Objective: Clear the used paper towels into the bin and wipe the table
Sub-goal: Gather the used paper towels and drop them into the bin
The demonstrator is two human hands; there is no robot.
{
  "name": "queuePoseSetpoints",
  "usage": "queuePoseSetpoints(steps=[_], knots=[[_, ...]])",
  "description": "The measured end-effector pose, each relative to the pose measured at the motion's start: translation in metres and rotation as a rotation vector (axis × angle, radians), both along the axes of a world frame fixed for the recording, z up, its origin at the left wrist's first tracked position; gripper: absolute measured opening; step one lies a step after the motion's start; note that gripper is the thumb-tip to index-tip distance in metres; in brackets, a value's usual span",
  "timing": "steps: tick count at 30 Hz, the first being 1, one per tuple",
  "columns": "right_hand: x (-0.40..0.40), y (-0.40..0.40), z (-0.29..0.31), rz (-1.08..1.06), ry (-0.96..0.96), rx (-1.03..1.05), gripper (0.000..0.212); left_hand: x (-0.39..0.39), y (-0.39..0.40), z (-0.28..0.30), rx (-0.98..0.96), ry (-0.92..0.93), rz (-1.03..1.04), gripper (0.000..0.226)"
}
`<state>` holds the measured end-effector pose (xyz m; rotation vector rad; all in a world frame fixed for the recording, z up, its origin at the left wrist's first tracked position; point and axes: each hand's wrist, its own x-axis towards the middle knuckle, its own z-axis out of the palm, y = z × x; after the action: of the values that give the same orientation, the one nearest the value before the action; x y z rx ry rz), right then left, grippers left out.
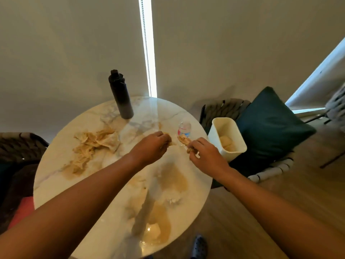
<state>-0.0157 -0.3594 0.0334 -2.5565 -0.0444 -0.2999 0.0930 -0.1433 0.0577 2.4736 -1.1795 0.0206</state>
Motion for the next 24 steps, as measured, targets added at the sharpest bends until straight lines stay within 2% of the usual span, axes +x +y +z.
queuePoseSetpoints(steps=[6, 10, 17, 24], knots=[[-0.020, -0.062, 0.003, -0.115, 0.020, -0.009, 0.021, -0.001, -0.074, -0.001, -0.005, 0.010, -0.092, 0.017], [-0.029, -0.100, 0.002, -0.174, 0.051, -0.003, 0.020, -0.001, -0.121, -0.007, 0.004, 0.051, -0.128, 0.023], [-0.031, -0.169, -0.020, -0.279, 0.144, -0.016, 0.016, 0.004, -0.197, -0.020, 0.044, 0.141, -0.115, 0.026], [-0.008, -0.229, -0.050, -0.329, 0.236, -0.008, 0.018, 0.032, -0.275, -0.058, 0.091, 0.225, -0.074, 0.022]])
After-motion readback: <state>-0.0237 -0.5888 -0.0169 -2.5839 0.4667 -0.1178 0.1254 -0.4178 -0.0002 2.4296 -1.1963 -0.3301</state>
